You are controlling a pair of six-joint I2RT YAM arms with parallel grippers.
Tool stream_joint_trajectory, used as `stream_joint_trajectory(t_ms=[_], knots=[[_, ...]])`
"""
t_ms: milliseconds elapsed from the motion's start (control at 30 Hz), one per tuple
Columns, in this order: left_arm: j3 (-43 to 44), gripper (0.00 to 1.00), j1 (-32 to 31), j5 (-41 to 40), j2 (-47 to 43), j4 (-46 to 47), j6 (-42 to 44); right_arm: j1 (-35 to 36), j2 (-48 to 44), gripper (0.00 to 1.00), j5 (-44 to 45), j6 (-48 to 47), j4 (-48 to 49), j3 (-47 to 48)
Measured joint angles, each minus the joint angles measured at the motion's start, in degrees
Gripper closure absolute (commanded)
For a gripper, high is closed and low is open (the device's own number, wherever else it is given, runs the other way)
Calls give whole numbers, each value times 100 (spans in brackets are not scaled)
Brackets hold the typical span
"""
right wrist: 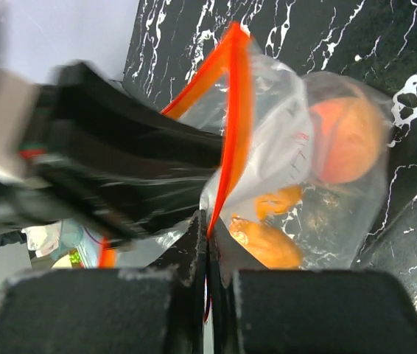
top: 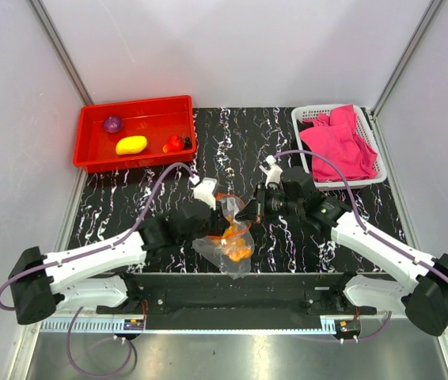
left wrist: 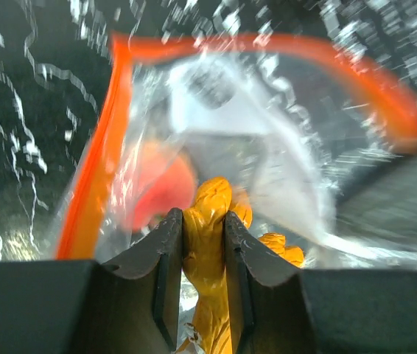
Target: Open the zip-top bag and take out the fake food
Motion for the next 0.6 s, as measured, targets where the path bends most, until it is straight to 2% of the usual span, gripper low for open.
stream_joint_trajectory(t_ms=[200,600], knots=[[-2,100,-13,-20,-553,326,632,-2,11,100,7,2,-39,0],[367,100,-28,-133,-542,407,1882,-2,50,100,-302,0,13,0]])
